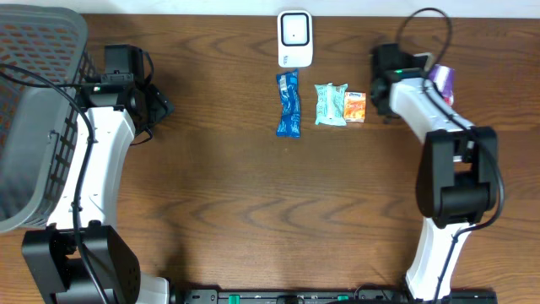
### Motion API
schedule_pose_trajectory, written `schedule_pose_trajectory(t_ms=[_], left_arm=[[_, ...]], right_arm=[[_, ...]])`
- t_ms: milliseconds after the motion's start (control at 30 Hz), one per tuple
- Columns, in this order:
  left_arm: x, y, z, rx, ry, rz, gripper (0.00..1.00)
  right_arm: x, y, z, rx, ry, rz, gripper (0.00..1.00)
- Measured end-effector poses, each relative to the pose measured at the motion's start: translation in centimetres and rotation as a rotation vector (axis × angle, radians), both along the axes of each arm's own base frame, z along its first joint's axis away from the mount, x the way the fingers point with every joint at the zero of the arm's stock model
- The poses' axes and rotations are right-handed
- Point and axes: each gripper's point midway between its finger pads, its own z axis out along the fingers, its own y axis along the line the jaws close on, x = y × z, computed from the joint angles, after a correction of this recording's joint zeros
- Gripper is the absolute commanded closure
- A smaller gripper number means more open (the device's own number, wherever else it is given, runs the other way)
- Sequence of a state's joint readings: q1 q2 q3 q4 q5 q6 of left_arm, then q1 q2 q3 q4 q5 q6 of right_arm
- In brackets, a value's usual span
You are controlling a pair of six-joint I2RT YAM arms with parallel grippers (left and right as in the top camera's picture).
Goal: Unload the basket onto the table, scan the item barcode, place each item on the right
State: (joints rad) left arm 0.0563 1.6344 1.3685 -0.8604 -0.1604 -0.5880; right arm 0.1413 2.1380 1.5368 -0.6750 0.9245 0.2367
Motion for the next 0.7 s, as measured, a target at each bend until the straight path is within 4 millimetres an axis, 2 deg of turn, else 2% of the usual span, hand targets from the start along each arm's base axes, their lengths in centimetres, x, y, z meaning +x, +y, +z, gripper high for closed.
schedule_pose_trajectory(t_ms=[67,167,200,333,433,533,600,700], left_arm=[[0.0,0.0,0.0,0.0,0.0,0.0,0.02],[0.0,0.0,0.0,0.0,0.0,0.0,0.02],[0.0,0.0,0.0,0.0,0.0,0.0,0.02],[0.0,0.0,0.0,0.0,0.0,0.0,0.02],[0.0,0.0,0.0,0.0,0.0,0.0,0.02],[0.0,0.0,0.0,0.0,0.0,0.0,0.02],[0.0,0.0,0.0,0.0,0.0,0.0,0.02],[0.0,0.0,0.0,0.0,0.0,0.0,0.02]], right_arm=[[0.8,2.3,-0.5,0.056,-0.016,0.053,0.46],[1.6,5.3,-1.4,0.177,-0.028,0.114,0.22],[1.6,6.0,-1.8,0.221,-0.023,0.126,0.18],[1.5,7.5,-2.1,0.363,0.028,0.147,0.14],[2.5,7.6,-0.3,0.449,0.009,0.145,0.06],[3.8,6.9,2.6,0.548,-0.041,0.146,0.01],[4.5,5.6,4.7,0.626,-0.077,0.155,0.01],[4.9,2.3,6.9,0.734,-0.132,0.163,0.01]])
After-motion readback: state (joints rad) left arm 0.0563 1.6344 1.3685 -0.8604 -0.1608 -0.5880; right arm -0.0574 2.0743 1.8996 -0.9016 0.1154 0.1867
